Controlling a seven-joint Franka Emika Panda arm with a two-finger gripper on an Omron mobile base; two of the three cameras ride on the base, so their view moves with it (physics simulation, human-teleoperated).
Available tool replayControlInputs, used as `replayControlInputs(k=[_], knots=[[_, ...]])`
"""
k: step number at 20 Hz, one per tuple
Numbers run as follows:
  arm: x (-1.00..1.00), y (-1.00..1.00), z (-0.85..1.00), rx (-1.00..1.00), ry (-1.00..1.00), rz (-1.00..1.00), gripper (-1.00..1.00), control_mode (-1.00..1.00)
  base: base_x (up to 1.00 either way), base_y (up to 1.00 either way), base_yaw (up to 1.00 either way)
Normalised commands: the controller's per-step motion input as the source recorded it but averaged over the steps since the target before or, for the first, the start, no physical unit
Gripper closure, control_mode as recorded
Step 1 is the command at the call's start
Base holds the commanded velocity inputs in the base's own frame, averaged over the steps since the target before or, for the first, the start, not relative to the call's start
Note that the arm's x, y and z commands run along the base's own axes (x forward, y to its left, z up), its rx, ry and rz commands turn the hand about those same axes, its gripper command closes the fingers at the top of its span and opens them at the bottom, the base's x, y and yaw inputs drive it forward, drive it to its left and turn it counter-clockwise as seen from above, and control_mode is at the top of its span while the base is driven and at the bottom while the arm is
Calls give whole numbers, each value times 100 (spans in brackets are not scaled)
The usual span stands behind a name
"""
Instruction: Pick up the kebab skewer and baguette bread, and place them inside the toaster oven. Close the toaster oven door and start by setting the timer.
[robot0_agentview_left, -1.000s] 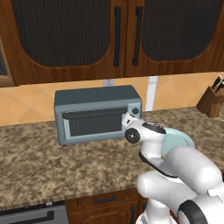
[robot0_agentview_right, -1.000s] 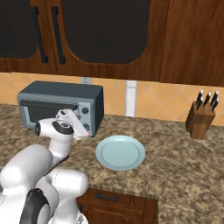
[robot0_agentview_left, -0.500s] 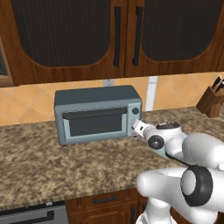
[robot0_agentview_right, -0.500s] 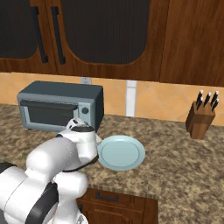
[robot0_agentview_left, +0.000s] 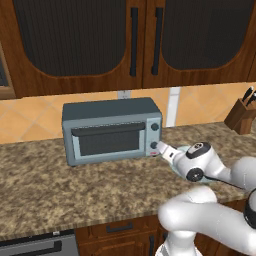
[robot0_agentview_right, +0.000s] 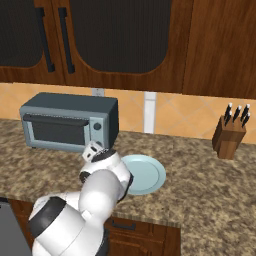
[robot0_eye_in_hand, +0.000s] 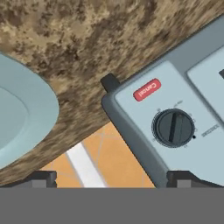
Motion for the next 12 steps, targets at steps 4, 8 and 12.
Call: replayControlInputs(k=[4, 8, 12], knots=[[-2, 17, -11, 0, -15, 0, -100, -100, 0, 0, 0], [0, 6, -12, 0, -8, 0, -100, -100, 0, 0, 0], [2, 2, -29, -3, -4, 0, -100, -100, 0, 0, 0]])
